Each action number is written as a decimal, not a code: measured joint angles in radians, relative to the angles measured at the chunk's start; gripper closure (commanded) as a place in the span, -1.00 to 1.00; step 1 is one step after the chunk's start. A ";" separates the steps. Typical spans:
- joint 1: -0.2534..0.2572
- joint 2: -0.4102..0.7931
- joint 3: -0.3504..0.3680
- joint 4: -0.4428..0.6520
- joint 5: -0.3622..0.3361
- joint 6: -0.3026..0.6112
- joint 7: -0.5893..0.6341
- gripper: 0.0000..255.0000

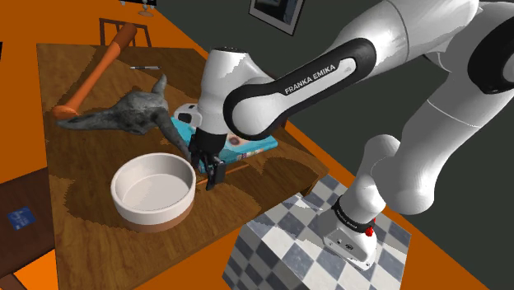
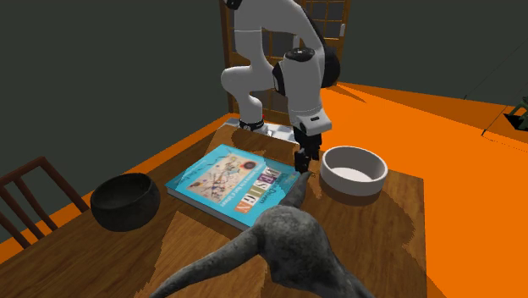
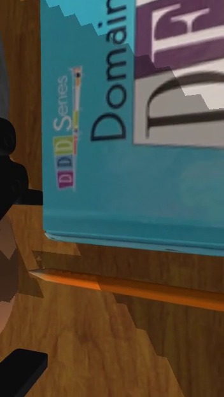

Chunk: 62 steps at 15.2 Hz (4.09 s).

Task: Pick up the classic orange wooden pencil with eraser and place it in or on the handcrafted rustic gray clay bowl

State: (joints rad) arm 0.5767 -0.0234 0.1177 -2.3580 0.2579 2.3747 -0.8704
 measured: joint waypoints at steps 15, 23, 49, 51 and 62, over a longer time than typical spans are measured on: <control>0.002 0.005 0.002 -0.007 0.001 0.016 0.004 1.00; -0.001 -0.037 -0.001 0.013 -0.008 -0.056 0.014 1.00; -0.012 -0.176 -0.013 0.227 -0.043 -0.405 0.077 1.00; -0.016 -0.172 -0.018 0.246 -0.046 -0.422 0.073 1.00; -0.124 -0.040 -0.160 0.417 -0.070 -0.504 -0.155 1.00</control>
State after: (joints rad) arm 0.4526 -0.0631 -0.0423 -1.9412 0.1884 1.8707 -1.0254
